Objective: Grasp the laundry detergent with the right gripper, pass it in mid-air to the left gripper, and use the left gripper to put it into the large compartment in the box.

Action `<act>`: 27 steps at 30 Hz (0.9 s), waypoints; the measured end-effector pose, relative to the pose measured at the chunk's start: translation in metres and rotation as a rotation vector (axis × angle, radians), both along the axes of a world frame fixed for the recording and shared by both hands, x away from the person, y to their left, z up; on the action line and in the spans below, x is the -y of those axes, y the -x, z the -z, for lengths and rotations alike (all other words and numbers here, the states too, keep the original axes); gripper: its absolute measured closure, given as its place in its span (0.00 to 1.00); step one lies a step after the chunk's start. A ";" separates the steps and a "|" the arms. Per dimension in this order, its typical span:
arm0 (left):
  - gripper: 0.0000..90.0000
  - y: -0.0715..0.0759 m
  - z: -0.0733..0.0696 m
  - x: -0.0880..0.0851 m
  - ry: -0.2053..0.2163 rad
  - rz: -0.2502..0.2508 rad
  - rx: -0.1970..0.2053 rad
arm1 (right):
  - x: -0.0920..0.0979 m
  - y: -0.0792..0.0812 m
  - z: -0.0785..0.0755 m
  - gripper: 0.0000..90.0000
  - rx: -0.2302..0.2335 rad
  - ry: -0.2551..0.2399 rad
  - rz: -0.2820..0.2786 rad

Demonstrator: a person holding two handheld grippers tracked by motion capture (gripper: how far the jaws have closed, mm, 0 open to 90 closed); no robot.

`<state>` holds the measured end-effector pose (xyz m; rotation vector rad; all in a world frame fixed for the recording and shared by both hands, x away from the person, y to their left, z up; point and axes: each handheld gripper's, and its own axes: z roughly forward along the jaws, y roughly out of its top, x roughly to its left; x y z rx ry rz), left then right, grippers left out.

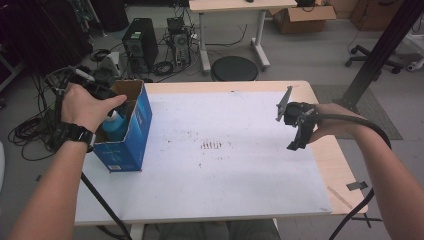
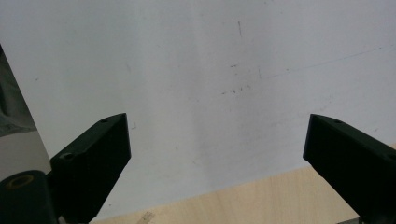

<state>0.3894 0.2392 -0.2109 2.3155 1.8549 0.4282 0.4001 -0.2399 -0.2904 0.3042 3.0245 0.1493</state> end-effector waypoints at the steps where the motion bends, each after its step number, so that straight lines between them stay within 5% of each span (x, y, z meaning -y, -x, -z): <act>1: 0.34 0.001 -0.003 0.004 -0.003 0.013 0.007 | 0.000 0.000 -0.001 0.08 0.001 0.002 -0.002; 10: 0.32 0.002 -0.013 0.052 0.008 0.180 0.028 | 0.001 0.003 0.000 0.08 -0.005 0.010 0.001; 22: 0.26 0.002 0.017 0.114 0.022 0.356 -0.010 | 0.002 0.002 0.003 0.08 -0.011 0.009 -0.001; 27: 0.21 0.001 0.028 0.130 0.026 0.389 -0.024 | 0.004 0.002 0.002 0.08 -0.011 0.008 0.002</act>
